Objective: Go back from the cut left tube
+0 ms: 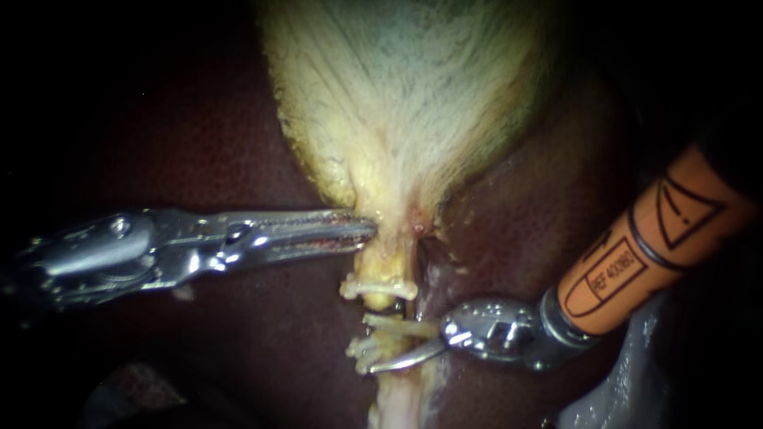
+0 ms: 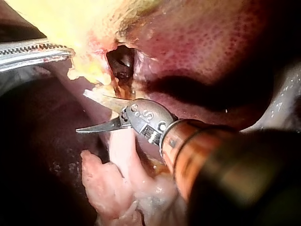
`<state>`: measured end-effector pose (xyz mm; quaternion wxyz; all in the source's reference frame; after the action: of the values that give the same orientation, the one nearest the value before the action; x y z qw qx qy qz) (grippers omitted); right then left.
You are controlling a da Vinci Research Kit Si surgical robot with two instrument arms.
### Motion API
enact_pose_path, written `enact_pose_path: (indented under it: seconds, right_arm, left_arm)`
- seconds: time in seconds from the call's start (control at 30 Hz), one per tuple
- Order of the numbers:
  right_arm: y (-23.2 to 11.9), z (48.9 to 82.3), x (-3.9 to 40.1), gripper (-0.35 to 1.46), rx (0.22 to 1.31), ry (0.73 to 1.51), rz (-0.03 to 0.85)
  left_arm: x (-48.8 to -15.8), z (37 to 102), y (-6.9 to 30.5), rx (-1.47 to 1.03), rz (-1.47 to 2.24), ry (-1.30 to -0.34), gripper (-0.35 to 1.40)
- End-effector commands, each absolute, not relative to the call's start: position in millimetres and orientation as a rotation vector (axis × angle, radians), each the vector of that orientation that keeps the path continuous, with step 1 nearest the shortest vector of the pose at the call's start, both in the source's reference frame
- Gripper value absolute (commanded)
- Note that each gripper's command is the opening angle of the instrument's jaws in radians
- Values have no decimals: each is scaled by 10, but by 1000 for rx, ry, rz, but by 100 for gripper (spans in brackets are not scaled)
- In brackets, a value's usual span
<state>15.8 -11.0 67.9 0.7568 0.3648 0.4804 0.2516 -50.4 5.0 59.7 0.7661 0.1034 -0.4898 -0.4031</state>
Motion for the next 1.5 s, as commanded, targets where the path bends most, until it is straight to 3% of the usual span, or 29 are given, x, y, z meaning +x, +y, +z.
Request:
enact_pose_path:
  seconds: [0.03, 0.4, 0.67, 0.83, 1.5]
  right_arm:
    - [-106, 676, 153, 93, 780, 1056, 547]
    - [-65, 646, 89, 103, 693, 1086, 537]
    - [-27, 629, 56, 120, 489, 1131, 397]
    - [-23, 633, 57, 131, 404, 1142, 330]
    - [-25, 646, 63, 140, 355, 1150, 268]
  left_arm:
    - [-504, 597, 50, 225, -876, -1064, 4]
    - [-504, 597, 50, 225, -875, -1064, 4]
    - [-503, 599, 51, 225, -875, -1064, 4]
    - [-504, 599, 51, 225, -875, -1064, 4]
    - [-522, 627, 30, 225, -852, -1057, 4]
